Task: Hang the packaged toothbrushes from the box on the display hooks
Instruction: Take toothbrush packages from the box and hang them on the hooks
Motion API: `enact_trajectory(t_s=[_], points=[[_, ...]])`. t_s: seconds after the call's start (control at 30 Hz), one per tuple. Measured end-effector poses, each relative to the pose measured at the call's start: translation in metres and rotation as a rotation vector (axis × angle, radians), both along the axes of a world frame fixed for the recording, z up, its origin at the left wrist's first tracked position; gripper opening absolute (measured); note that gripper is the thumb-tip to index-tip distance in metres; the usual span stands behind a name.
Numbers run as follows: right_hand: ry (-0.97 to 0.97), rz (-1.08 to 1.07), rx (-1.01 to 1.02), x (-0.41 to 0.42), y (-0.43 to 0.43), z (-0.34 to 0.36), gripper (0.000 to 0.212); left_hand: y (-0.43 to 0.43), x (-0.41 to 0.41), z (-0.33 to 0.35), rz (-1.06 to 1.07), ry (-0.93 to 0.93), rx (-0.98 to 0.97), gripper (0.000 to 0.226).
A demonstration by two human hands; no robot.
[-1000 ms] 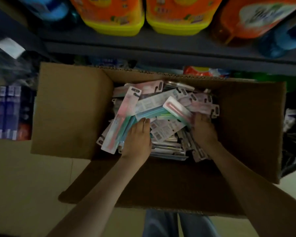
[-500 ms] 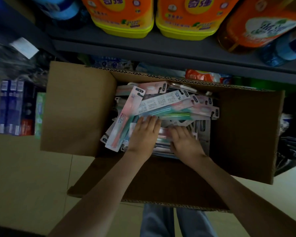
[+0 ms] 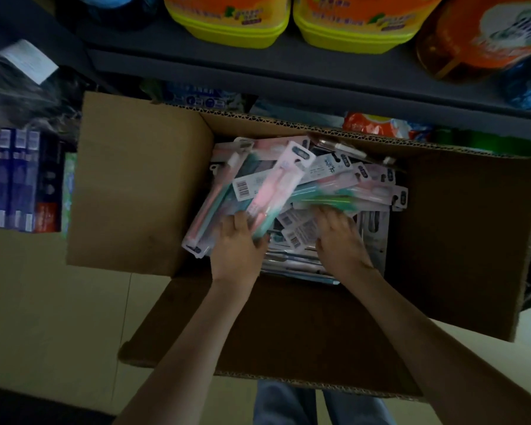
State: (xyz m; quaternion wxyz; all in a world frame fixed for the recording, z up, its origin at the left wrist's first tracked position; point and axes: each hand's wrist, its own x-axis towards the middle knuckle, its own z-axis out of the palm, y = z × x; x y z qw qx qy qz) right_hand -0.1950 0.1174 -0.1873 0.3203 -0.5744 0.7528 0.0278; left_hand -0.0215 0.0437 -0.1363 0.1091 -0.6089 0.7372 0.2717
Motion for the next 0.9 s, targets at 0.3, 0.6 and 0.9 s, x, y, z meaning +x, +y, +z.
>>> enact_trajectory(t_s=[0.3,0.6,0.9], points=[[-0.048,0.257,0.018,-0.011,-0.004,-0.002,0.085,-0.007,-0.003,0.001,0.135,-0.002,0.028,0.053],[0.034,0.424,-0.052,-0.013,0.002,0.004,0.081,-0.002,-0.001,0.0,0.076,-0.023,0.024,0.056],[0.004,0.387,0.083,-0.013,-0.006,0.007,0.08,0.003,0.002,-0.007,0.012,-0.069,0.017,0.059]])
